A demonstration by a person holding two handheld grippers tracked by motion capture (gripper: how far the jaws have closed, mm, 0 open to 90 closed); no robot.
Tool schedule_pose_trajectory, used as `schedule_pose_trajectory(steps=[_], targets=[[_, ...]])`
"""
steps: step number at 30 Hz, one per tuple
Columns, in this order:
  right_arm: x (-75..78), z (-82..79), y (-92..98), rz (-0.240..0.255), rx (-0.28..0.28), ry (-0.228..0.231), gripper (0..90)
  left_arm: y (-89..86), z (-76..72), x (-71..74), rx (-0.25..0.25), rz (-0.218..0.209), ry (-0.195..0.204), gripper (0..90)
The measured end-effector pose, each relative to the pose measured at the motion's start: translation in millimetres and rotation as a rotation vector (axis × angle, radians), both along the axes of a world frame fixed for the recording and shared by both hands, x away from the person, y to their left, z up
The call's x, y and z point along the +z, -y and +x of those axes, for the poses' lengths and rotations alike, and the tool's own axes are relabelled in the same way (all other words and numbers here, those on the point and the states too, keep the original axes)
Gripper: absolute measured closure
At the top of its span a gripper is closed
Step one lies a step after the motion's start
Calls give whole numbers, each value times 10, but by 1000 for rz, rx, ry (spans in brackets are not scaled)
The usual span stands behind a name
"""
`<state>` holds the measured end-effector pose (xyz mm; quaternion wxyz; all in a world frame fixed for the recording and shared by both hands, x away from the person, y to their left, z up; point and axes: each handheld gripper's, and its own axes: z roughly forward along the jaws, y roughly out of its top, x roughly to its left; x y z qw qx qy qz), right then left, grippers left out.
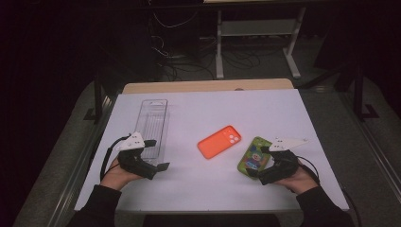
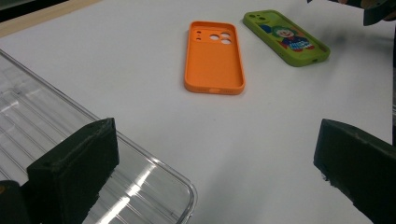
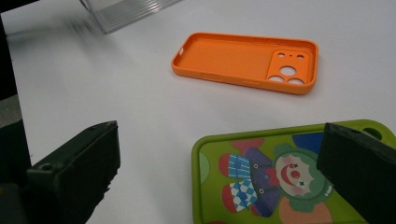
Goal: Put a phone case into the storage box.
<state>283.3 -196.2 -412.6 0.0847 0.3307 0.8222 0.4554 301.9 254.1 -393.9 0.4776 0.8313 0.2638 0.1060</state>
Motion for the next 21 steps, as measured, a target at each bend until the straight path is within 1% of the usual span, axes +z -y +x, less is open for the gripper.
schedule_pose_trajectory(steps=[9,11,14,15,16,18,21], targets=[[11,3,-8,-12,-8,3,0,3,-2,3,0,0,-3,0],[22,17,-11,-18,-11,1,0,1,2,7,-1,4,-5,0],[39,27,-16,-12,-18,-8,0,6,9,4,-2,-1,-1,0],[57,52,-21,-14,-22,-3,0,8,10,6,0,-4,-4,0],[65,64,-26,-18,-26,-4,0,11,13,7,-1,-9,2,0],[74,97,-39,-23,-30,-1,0,14,2,15,2,-9,-6,0],[92,124,-58,-28,-32,-6,0,13,4,9,-2,-8,-3,0]])
